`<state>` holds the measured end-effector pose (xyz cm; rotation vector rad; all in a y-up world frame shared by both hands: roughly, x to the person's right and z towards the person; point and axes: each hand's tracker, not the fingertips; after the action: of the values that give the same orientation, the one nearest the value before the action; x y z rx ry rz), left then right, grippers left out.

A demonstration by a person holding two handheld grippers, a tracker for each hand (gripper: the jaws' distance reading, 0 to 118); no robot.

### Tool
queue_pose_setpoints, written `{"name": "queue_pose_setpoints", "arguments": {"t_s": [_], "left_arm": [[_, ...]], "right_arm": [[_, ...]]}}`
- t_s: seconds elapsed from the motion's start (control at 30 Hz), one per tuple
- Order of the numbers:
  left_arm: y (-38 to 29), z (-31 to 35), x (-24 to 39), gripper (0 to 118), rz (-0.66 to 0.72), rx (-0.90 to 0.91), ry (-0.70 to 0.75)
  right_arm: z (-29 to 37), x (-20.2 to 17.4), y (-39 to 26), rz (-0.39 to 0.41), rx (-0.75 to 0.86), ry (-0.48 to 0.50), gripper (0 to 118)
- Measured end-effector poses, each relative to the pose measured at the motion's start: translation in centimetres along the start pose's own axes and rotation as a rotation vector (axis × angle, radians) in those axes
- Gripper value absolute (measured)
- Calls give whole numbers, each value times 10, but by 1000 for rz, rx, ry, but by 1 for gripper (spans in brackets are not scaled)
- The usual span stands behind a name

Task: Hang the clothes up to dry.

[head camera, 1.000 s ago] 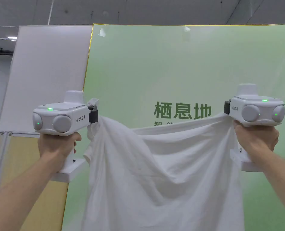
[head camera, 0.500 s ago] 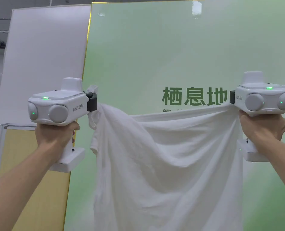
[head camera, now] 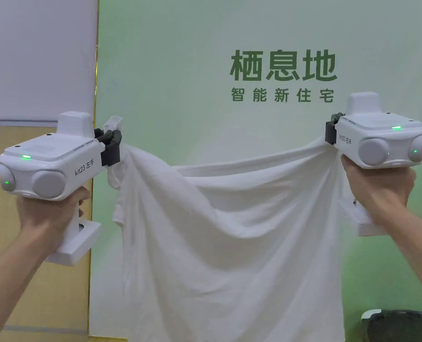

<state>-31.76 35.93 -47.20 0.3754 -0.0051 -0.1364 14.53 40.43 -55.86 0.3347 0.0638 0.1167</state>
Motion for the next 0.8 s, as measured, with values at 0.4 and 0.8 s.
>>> {"name": "queue_pose_setpoints", "arguments": {"t_s": [0.4,0.8], "left_arm": [[-67,142,20,7,49,-83,-137],[-112,279,71,7,97,-230,-216]], "right_arm": [[132,8,-67,9,-86,56,2],[274,23,-130,19,-244,102,2]]}}
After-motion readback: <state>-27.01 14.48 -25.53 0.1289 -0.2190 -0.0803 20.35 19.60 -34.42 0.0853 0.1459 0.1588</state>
